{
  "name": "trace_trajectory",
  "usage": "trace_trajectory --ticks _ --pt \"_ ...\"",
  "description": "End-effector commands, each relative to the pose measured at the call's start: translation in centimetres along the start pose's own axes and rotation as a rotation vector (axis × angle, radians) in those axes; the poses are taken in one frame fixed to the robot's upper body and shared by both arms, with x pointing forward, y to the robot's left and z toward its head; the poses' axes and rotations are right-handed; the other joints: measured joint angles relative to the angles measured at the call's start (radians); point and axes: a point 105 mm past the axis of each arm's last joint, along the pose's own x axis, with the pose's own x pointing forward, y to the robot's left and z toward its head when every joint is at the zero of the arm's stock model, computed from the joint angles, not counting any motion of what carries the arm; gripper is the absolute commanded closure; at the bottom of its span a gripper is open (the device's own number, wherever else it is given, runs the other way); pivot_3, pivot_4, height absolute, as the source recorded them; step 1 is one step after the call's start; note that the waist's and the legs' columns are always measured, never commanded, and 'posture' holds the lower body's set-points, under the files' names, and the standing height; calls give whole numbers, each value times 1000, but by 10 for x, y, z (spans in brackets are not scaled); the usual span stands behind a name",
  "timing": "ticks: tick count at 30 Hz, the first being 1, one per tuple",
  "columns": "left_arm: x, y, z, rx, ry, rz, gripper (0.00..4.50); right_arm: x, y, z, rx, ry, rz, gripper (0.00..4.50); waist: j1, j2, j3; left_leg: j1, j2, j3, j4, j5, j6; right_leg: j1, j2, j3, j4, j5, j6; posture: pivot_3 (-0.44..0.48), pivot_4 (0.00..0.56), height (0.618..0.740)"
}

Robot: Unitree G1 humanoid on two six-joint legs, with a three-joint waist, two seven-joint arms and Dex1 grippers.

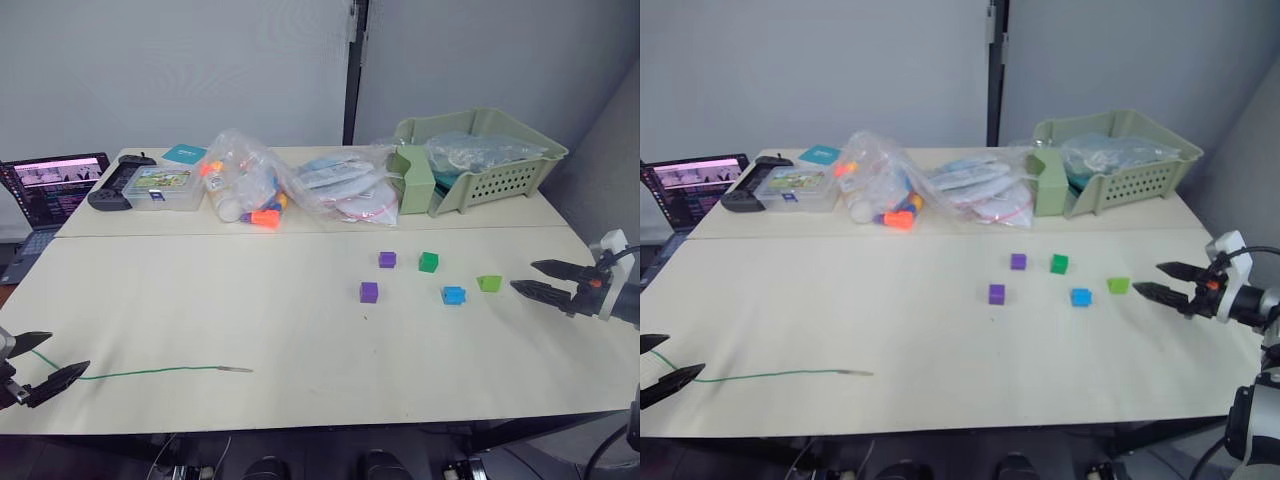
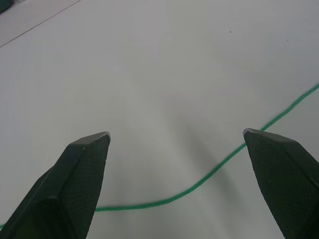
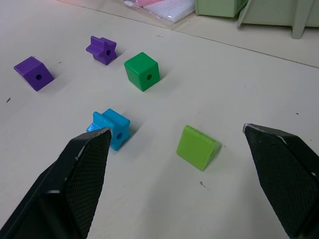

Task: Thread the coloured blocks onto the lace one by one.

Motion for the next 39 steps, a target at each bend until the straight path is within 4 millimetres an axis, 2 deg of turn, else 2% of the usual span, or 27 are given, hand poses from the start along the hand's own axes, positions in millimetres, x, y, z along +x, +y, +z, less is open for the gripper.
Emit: trace_trajectory --ticks 1,5,9,13,15,19,22,25,34,39 --pt "1 5 23 18 -76 0 0 0 3 19 -35 -63 31 40 1 0 0 0 0 0 0 0 0 0 0 0 0 0 0 0 150 740" --pt "22 -8 63 36 -203 -105 0 11 20 29 -44 -99 138 40 7 -1 0 0 0 -1 2 0 0 1 0 0 1 1 1 0 150 740" --pt "40 -37 89 62 -243 -287 0 20 51 34 -65 -99 259 40 9 -1 0 -2 -1 -2 2 0 0 0 0 0 0 2 3 0 150 740" --pt "63 -60 110 131 -245 -405 0 28 90 37 -122 -65 364 40 13 -1 0 -4 -1 -4 2 -1 1 -1 0 0 1 2 4 0 150 740" --pt "81 -81 120 197 -241 -500 0 31 119 46 -150 -65 428 40 16 -1 0 -4 -1 -4 2 -1 1 -1 1 0 1 2 4 0 150 740" --pt "107 -116 129 322 -233 -652 0 32 167 49 -219 -23 518 40 25 -2 0 -4 -1 -4 4 0 0 0 4 1 0 2 5 0 150 740" --pt "119 -136 122 446 -192 -766 0 30 195 51 -239 -7 576 40 30 -2 0 -5 -1 -4 4 0 0 -1 7 2 -1 2 5 0 150 740" --pt "121 -141 116 485 -180 -832 0 29 208 50 -254 8 594 40 30 -4 1 -6 0 -4 4 0 0 -1 9 3 -2 2 5 0 150 740" --pt "123 -131 70 557 -90 -898 0 32 219 51 -262 -6 588 40 33 -6 1 -6 2 -5 4 0 0 -1 10 3 -2 2 4 0 150 740" --pt "123 -135 57 551 -70 -899 0 37 218 52 -271 -7 590 40 33 -7 1 -6 2 -5 4 0 1 -2 10 3 -2 2 4 0 150 740"
